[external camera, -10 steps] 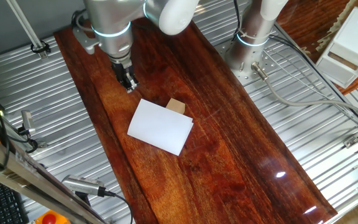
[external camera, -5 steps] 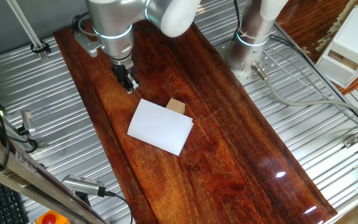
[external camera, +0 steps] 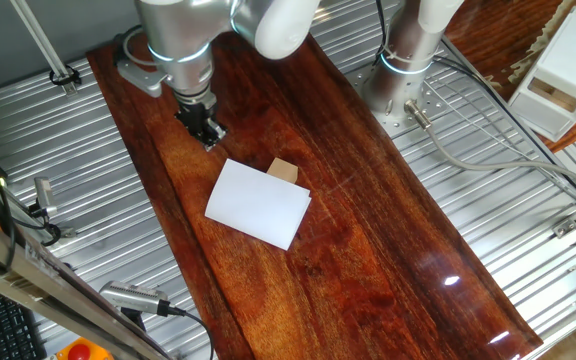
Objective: Unfold a piece of paper
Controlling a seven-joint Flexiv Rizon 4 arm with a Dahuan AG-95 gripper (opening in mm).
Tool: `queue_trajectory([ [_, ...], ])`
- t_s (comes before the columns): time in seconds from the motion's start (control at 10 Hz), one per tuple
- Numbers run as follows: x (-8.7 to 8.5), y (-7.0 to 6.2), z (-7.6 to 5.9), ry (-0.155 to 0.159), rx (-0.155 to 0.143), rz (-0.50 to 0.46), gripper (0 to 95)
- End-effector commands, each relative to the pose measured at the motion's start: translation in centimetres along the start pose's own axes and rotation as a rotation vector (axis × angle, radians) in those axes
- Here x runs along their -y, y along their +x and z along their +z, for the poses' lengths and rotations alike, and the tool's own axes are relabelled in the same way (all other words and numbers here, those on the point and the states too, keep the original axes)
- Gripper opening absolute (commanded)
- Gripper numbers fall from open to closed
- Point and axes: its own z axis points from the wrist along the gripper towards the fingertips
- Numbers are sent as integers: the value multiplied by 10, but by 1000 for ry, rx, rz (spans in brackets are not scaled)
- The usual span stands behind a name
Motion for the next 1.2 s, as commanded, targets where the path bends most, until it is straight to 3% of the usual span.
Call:
queue_trajectory([
  [0.1, -15, 0, 11, 0, -1, -28, 0],
  [0.3, -28, 2, 18, -1, 0, -27, 0],
  [0.6, -56, 26, 31, 1, 3, -11, 0],
  [1.2, -56, 27, 32, -1, -8, -86, 0],
])
